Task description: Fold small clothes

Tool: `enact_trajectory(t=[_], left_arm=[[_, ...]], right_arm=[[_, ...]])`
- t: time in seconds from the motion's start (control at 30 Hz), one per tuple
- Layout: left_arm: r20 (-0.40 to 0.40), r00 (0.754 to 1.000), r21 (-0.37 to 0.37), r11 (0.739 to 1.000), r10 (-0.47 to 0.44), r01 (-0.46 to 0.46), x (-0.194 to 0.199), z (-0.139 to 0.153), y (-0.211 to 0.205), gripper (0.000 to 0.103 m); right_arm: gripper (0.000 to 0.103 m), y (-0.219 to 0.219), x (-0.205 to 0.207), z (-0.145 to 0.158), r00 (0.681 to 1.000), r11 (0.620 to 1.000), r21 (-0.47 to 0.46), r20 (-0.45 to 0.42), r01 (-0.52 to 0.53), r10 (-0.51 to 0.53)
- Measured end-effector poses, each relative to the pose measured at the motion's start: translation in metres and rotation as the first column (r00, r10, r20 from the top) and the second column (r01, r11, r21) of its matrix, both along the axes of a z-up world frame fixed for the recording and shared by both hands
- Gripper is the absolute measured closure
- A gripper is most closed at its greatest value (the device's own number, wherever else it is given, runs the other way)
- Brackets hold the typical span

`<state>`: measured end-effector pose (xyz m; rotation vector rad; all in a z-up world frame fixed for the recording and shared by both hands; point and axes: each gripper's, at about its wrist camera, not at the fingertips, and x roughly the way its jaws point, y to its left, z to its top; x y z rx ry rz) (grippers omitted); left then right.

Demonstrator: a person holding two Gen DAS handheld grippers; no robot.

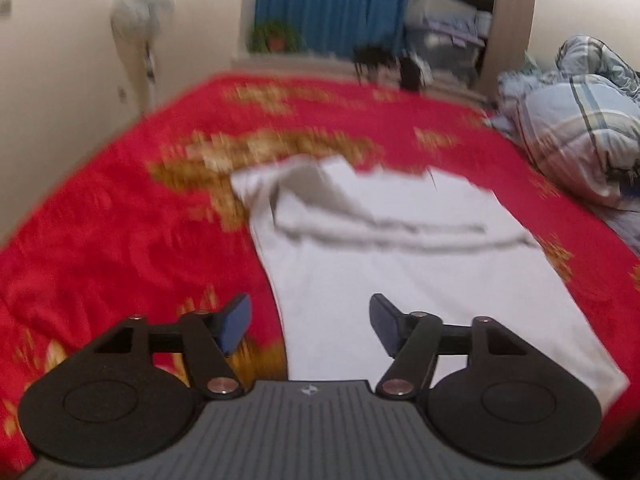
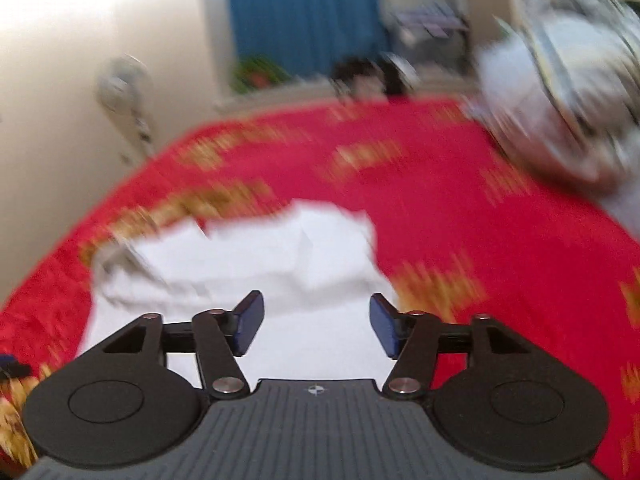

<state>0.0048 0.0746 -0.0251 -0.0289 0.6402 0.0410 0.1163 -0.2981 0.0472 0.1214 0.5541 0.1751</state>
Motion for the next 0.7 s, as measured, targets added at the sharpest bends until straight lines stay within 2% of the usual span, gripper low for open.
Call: enact_trajectory(t=[0.07, 0.17, 0.2, 0.23, 0.33, 0.4, 0.5, 0.63, 0.7], left_arm=[[0.049, 0.999, 0.064, 0.998, -0.003, 0.0, 0.004, 0.003, -0.015, 0.028], [0.058, 0.998, 0.14, 0.99, -0.015, 0.007, 0.016, 0.006, -0.03, 0.028], [0.048, 0.999, 0.153, 0.988, -0.007, 0.0, 0.024, 0.004, -0.035, 0.028], [0.03, 1.0, 0.149, 0.989, -0.006, 0.001, 0.033, 0.003, -0.038, 0.028], [-0.028, 1.0, 0.111, 0.994, -0.009, 0.012, 0.071, 0.0, -0.052, 0.031], [-0.031, 0.999, 0.117, 0.993, -0.015, 0.018, 0.1, -0.004, -0.07, 0.033], [-0.027, 0.998, 0.121, 0.991, -0.051, 0.054, 0.148, -0.016, -0.102, 0.033], [-0.046, 0.993, 0.153, 0.982, -0.105, 0.111, 0.21, -0.041, -0.153, 0.023], [-0.088, 0.987, 0.137, 0.98, -0.135, 0.146, 0.235, -0.055, -0.174, 0.019]], right_arm=[[0.034, 0.007, 0.023, 0.01, 0.996, 1.0, 0.003, 0.087, -0.029, 0.029], [0.028, 0.011, 0.034, 0.007, 0.978, 1.0, -0.019, 0.207, -0.021, 0.024], [0.027, 0.013, 0.039, -0.003, 0.978, 0.998, -0.058, 0.206, -0.001, 0.013], [0.028, 0.016, 0.049, -0.007, 0.987, 0.994, -0.107, 0.161, 0.031, -0.013], [0.028, 0.014, 0.07, -0.004, 0.989, 0.997, -0.073, 0.144, 0.028, -0.017], [0.028, 0.014, 0.084, -0.004, 0.993, 0.994, -0.1, 0.116, 0.037, -0.025], [0.028, 0.004, 0.105, -0.009, 0.997, 0.998, -0.033, 0.063, 0.053, -0.051], [0.028, -0.009, 0.113, -0.011, 0.991, 0.99, 0.056, 0.007, 0.132, -0.132], [0.028, -0.019, 0.11, -0.017, 0.984, 0.98, 0.087, -0.007, 0.179, -0.179]])
